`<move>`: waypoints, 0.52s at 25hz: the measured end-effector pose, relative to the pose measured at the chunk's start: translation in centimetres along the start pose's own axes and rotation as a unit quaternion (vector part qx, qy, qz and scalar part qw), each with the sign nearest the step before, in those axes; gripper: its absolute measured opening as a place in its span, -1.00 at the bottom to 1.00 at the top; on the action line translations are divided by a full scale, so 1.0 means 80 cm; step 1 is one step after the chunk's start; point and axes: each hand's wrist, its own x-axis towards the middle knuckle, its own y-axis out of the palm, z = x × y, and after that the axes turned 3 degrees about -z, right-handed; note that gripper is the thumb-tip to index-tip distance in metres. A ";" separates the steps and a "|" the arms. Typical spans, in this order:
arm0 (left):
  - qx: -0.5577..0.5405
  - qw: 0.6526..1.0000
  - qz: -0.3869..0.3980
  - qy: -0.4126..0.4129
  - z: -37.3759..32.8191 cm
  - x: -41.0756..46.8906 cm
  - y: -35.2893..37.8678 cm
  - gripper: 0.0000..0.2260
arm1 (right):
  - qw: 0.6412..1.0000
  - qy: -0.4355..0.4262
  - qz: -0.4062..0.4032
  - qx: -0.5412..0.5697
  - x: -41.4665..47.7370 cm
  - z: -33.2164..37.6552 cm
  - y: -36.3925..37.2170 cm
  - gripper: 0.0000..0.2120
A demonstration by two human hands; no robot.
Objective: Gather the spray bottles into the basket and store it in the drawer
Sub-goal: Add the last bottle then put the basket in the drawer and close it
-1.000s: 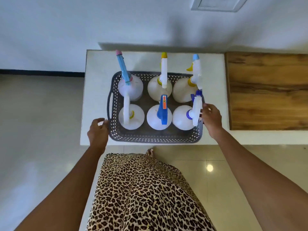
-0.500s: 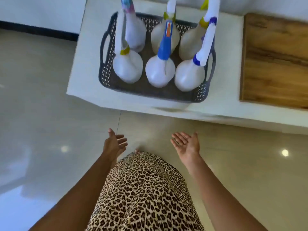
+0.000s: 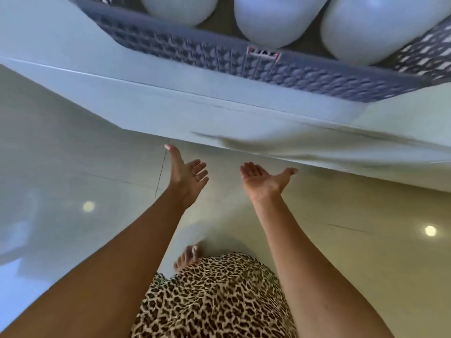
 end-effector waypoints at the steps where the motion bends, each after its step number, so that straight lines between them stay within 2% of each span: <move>1: -0.018 1.000 0.003 0.002 0.003 0.020 0.001 -0.08 | 1.000 0.000 0.002 0.014 0.019 -0.003 0.000 -0.03; 8: -0.228 0.971 0.067 0.023 -0.014 0.093 0.013 0.03 | 0.996 -0.038 0.023 0.075 0.083 0.002 0.009 -0.06; 13: -0.264 0.961 0.085 0.024 -0.016 0.090 0.013 0.06 | 0.997 -0.034 0.037 0.061 0.082 0.002 0.005 -0.01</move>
